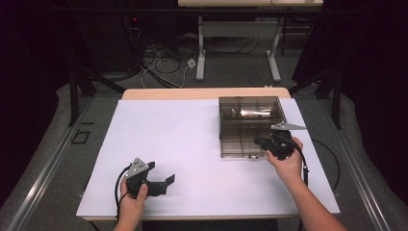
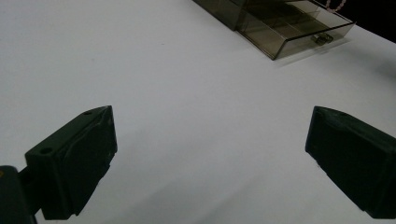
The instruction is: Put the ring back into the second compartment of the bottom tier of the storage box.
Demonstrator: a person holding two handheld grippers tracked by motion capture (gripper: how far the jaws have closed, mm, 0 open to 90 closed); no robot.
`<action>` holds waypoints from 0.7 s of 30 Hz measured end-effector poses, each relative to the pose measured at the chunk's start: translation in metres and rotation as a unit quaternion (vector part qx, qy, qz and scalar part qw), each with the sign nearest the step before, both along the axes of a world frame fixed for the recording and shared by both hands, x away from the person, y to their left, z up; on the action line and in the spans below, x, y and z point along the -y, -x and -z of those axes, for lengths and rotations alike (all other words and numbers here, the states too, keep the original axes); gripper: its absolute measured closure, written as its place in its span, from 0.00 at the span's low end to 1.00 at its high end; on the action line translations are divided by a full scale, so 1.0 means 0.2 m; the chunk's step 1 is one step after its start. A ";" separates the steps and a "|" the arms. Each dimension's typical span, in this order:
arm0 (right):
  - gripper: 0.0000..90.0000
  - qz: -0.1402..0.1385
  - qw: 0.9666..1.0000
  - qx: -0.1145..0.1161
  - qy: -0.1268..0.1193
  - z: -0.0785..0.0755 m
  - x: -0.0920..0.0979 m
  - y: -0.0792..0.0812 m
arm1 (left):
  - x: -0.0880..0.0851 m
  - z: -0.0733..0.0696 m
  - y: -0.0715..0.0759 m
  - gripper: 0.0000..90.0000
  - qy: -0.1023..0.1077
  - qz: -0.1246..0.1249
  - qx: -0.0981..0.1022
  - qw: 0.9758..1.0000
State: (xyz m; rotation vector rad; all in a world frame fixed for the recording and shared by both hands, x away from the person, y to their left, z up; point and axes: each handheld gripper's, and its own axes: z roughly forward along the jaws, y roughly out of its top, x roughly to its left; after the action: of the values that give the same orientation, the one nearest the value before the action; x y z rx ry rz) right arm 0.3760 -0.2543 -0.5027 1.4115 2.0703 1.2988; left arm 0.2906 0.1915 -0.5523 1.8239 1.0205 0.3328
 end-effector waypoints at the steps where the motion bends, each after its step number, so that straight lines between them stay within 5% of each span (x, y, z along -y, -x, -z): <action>1: 0.98 0.000 1.000 0.000 -0.001 0.00 0.00 0.00 | 0.00 0.00 0.00 0.02 0.000 0.000 0.000 1.000; 21: 0.98 -0.009 1.000 -0.017 0.022 0.07 -0.04 -0.04 | 0.00 0.00 0.00 0.02 0.002 0.000 -0.004 1.000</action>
State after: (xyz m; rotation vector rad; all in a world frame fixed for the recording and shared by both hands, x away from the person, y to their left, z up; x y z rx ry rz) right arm 0.3838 -0.2458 -0.5172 1.4085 2.1262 1.2366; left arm 0.2907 0.1908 -0.5529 1.8231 1.0250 0.3235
